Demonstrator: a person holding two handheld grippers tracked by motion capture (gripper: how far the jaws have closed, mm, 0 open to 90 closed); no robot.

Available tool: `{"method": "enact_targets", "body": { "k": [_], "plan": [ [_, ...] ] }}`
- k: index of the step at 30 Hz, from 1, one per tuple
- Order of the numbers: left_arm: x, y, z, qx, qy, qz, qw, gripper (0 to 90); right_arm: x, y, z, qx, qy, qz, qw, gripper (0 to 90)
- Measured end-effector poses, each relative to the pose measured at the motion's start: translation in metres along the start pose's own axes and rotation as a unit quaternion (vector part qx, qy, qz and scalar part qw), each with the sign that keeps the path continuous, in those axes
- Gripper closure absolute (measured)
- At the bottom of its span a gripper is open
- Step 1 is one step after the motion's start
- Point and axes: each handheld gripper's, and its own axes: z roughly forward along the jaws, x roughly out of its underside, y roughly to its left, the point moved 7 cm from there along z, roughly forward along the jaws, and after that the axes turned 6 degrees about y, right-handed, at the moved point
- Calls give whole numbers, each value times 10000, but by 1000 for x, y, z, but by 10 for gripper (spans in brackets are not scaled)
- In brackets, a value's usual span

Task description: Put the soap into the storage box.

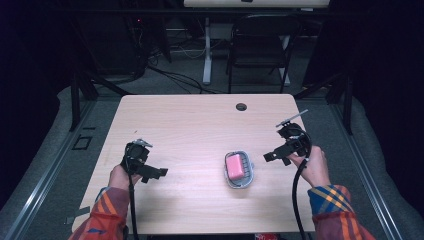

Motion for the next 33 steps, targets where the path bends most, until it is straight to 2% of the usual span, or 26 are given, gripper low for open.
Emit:
{"method": "enact_targets", "body": {
  "k": [2, 5, 13, 14, 16, 17, 18, 22, 24, 27, 29, 31, 33],
  "plan": [
    [0, 0, 0, 8, 1, 2, 10000, 0, 6, -5, -2, -87, -105, 6, 9999, 0],
    [0, 0, 1, 10, 5, 8, 10000, 0, 16, -13, -4, -76, -220, 42, 9997, 0],
    [0, 0, 1, 23, 8, 15, 10000, 0, 46, -32, 3, -20, -208, 247, 9995, 0],
    [0, 0, 2, 22, 13, 15, 10000, 0, 49, -34, 4, 2, -131, 240, 9996, 0],
    [0, -1, 2, 31, 15, 13, 10000, 0, 53, -35, 7, -38, -188, 270, 9994, 0],
    [0, -1, 1, 31, 12, 18, 10000, 0, 57, -36, 9, -38, -94, 278, 9996, 0],
    [0, -1, 1, 33, 8, 23, 10000, 0, 61, -37, 11, 15, -24, 227, 9997, 0],
    [0, -1, 1, 40, 8, 25, 10000, 0, 73, -35, 19, 3, 85, 122, 9999, 0],
    [0, -1, 2, 46, 14, 24, 10000, 0, 82, -33, 22, -7, 223, 56, 9997, 0],
    [0, -1, 2, 55, 34, 46, 10000, 0, 95, -31, 29, 44, 160, 16, 9999, 0],
    [0, -1, 2, 45, 45, 45, 10000, 0, 100, -31, 33, 90, 172, -21, 9998, 0],
    [0, -2, 3, 51, 54, 62, 10000, 0, 104, -28, 38, 40, 275, -21, 9996, 0],
    [0, -3, 3, 58, 66, 79, 9999, 0, 105, -26, 43, 32, 376, -163, 9992, 0]
  ]
}}
